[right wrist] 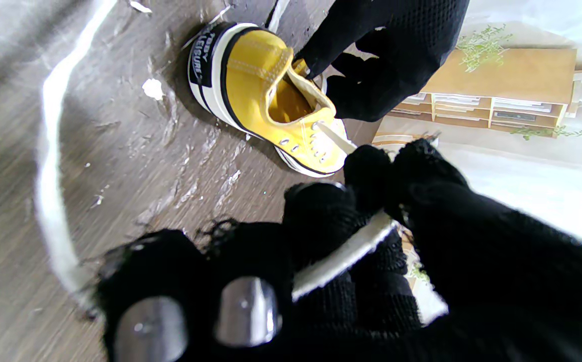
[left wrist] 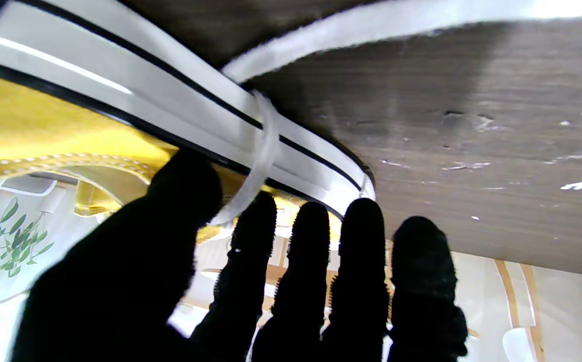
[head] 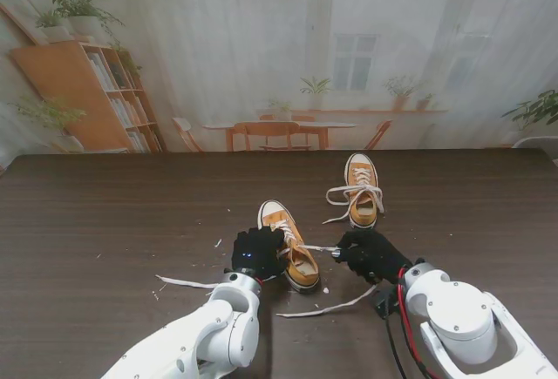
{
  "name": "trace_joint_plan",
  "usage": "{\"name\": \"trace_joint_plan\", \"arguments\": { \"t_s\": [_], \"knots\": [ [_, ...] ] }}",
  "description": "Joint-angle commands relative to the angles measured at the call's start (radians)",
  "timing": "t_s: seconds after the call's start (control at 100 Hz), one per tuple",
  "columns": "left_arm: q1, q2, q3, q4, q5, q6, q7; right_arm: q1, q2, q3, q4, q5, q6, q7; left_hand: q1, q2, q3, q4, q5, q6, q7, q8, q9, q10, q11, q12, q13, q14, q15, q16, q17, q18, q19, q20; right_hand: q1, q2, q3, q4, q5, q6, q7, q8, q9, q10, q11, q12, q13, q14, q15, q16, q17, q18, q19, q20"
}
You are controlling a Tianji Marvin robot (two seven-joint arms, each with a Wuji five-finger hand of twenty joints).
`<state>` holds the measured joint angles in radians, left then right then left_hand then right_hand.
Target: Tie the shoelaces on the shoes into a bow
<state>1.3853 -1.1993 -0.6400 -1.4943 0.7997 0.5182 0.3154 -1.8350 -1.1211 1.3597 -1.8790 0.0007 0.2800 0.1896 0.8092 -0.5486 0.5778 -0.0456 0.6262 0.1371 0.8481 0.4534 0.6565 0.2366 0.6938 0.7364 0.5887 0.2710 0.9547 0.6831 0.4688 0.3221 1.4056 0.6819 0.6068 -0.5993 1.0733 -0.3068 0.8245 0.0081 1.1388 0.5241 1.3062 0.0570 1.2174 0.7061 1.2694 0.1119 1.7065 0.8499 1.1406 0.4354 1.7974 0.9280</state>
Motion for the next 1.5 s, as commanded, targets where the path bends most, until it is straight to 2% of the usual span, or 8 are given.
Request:
{"name": "trace_joint_plan", "arguments": {
  "t_s": [0.0,0.13,0.27,0.55,0.82,0.99,1.08,1.49],
  "knots": [
    [-0.009,-0.006,0.007,0.009,0.001,-0.009,-0.016,-0.011,0.005,0.005,-0.011,0.001,-0.003,0.019,0.103,-0.039,-0.04,-0.003,0.042,-0.132,0.056,-0.037,0.028,-0.026,0.032,0.031,0.031,-0.013,0.038,0.028,0.028,-0.05,0.046,-0.002,0.027,0.007,-0.031,0.034,0.008,-0.044,0.003,-0.003,0.016,0.005,0.021,0.022,0.039,-0.038,0.078,0.006,0.037,-0.018,0.286,-0.008],
    [-0.014,-0.01,0.009,0.028,-0.016,-0.027,-0.011,-0.023,0.006,0.013,-0.021,0.002,-0.003,0.021,0.14,0.056,-0.078,0.002,0.101,-0.165,0.123,-0.066,0.094,-0.03,-0.002,0.164,0.057,-0.012,0.056,0.029,0.04,-0.053,0.063,-0.009,0.028,0.008,-0.031,0.035,0.01,-0.045,0.004,-0.003,0.016,0.005,0.022,0.022,0.039,-0.037,0.079,0.005,0.037,-0.017,0.285,-0.008],
    [-0.002,-0.011,-0.01,0.029,-0.035,-0.059,0.002,-0.032,0.008,0.02,-0.03,-0.002,-0.002,0.026,0.167,0.179,-0.117,-0.013,-0.022,-0.046,0.233,0.107,0.036,-0.005,-0.01,0.169,-0.006,0.019,0.045,0.035,-0.04,-0.042,0.051,0.011,0.029,0.011,-0.032,0.035,0.011,-0.044,0.004,-0.002,0.017,0.005,0.022,0.022,0.039,-0.036,0.079,0.005,0.037,-0.015,0.283,-0.008],
    [0.047,-0.032,-0.109,0.033,-0.134,-0.179,0.094,-0.041,0.009,0.02,-0.041,0.009,-0.005,0.035,0.093,0.164,0.05,-0.001,-0.226,0.086,0.406,0.452,0.07,0.1,-0.22,-0.211,0.058,0.073,-0.141,-0.077,-0.058,0.086,-0.122,-0.032,0.031,0.015,-0.036,0.035,0.012,-0.041,0.002,-0.001,0.017,0.008,0.022,0.023,0.039,-0.034,0.079,0.004,0.037,-0.014,0.282,-0.008],
    [0.068,-0.057,-0.15,0.042,-0.197,-0.283,0.185,-0.045,0.008,0.015,-0.049,0.016,0.002,0.031,0.025,0.115,0.137,0.007,-0.214,0.045,0.437,0.423,0.202,0.031,-0.221,-0.29,0.165,0.043,-0.313,-0.19,-0.119,0.176,-0.311,-0.12,0.032,0.019,-0.04,0.035,0.012,-0.039,0.001,0.0,0.016,0.008,0.022,0.023,0.038,-0.031,0.078,0.003,0.036,-0.01,0.279,-0.009],
    [0.077,-0.027,-0.139,-0.009,-0.131,-0.182,0.096,-0.05,0.01,0.02,-0.058,0.011,0.003,0.038,0.012,0.108,0.018,0.031,-0.166,0.008,0.167,0.18,0.107,0.039,-0.27,-0.313,0.039,0.112,-0.348,-0.167,-0.208,0.2,-0.349,-0.12,0.033,0.023,-0.044,0.036,0.011,-0.041,0.0,0.002,0.013,0.007,0.022,0.024,0.038,-0.031,0.079,0.002,0.036,-0.007,0.277,-0.009],
    [0.081,-0.01,-0.126,-0.037,-0.085,-0.124,0.046,-0.051,0.011,0.021,-0.06,0.01,0.005,0.039,-0.106,0.173,-0.009,0.119,-0.151,0.069,-0.153,0.071,-0.016,0.016,-0.242,-0.252,-0.038,0.113,-0.363,-0.143,-0.245,0.184,-0.364,-0.123,0.034,0.023,-0.045,0.036,0.011,-0.04,-0.001,0.003,0.014,0.008,0.023,0.024,0.038,-0.031,0.079,0.002,0.036,-0.006,0.276,-0.008],
    [0.019,0.01,-0.045,-0.021,0.004,-0.043,-0.034,-0.051,0.011,0.022,-0.059,0.022,0.001,0.045,-0.061,0.052,-0.012,0.105,-0.132,0.08,-0.438,-0.079,-0.156,0.002,-0.261,-0.235,-0.127,0.088,-0.361,-0.102,-0.282,0.128,-0.33,-0.109,0.036,0.026,-0.048,0.037,0.011,-0.04,-0.002,0.005,0.013,0.008,0.023,0.025,0.038,-0.032,0.079,0.001,0.036,-0.005,0.276,-0.007]
  ]
}}
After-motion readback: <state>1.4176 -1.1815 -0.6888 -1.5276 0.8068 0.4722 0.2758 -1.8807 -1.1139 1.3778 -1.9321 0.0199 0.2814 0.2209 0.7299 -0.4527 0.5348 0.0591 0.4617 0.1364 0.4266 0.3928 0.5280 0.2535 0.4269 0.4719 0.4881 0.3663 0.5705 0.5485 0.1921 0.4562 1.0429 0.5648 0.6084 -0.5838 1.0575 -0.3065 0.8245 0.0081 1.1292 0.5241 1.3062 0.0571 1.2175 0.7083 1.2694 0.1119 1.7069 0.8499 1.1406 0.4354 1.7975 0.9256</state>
